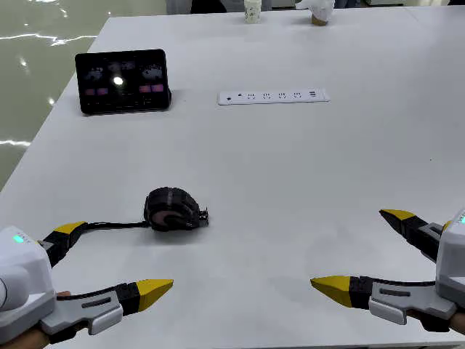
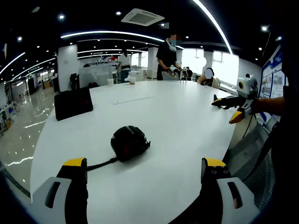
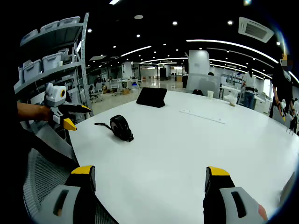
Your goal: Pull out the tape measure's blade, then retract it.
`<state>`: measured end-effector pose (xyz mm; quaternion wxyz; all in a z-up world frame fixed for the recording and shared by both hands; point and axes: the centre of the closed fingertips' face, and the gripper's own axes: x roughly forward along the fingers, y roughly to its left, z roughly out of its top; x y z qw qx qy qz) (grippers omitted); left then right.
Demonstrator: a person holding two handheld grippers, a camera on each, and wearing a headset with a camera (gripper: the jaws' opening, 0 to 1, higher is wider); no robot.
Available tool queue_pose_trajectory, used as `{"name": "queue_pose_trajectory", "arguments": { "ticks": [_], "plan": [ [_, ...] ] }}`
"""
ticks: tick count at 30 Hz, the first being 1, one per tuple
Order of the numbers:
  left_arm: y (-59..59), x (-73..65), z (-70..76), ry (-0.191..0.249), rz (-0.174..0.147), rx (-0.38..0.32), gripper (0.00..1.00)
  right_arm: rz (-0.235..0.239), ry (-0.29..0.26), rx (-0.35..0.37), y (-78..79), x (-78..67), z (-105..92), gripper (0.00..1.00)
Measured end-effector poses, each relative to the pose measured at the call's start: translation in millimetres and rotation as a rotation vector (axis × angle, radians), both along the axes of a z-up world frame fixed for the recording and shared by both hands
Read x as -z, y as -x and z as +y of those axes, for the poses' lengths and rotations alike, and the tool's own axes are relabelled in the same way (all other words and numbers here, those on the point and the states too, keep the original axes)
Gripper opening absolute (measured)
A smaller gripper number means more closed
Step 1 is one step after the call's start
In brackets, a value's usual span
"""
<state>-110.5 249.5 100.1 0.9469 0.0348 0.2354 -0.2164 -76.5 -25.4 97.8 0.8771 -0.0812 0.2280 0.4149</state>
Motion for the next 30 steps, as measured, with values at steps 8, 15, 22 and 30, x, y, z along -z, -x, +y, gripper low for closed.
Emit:
{"name": "queue_pose_trajectory", "arguments": {
  "ticks": [8,15,22,30],
  "plan": [
    [0.5,1.4,-0.2,0.000,0.005,0.000,0.99,0.007,0.004,-0.001,0.7,1.1,-1.5,0.97],
    [0.5,2.1,-0.2,-0.002,0.007,0.000,0.99,-0.010,0.002,-0.004,-0.6,-1.3,-1.7,0.99],
    [0.3,2.6,0.3,-0.008,0.010,0.003,0.99,-0.007,0.011,-0.001,-1.3,-0.1,-4.4,0.99],
    [-0.7,4.2,0.0,-0.014,0.016,0.011,0.99,-0.004,0.027,-0.004,-2.5,0.7,-4.4,0.99]
  ]
}}
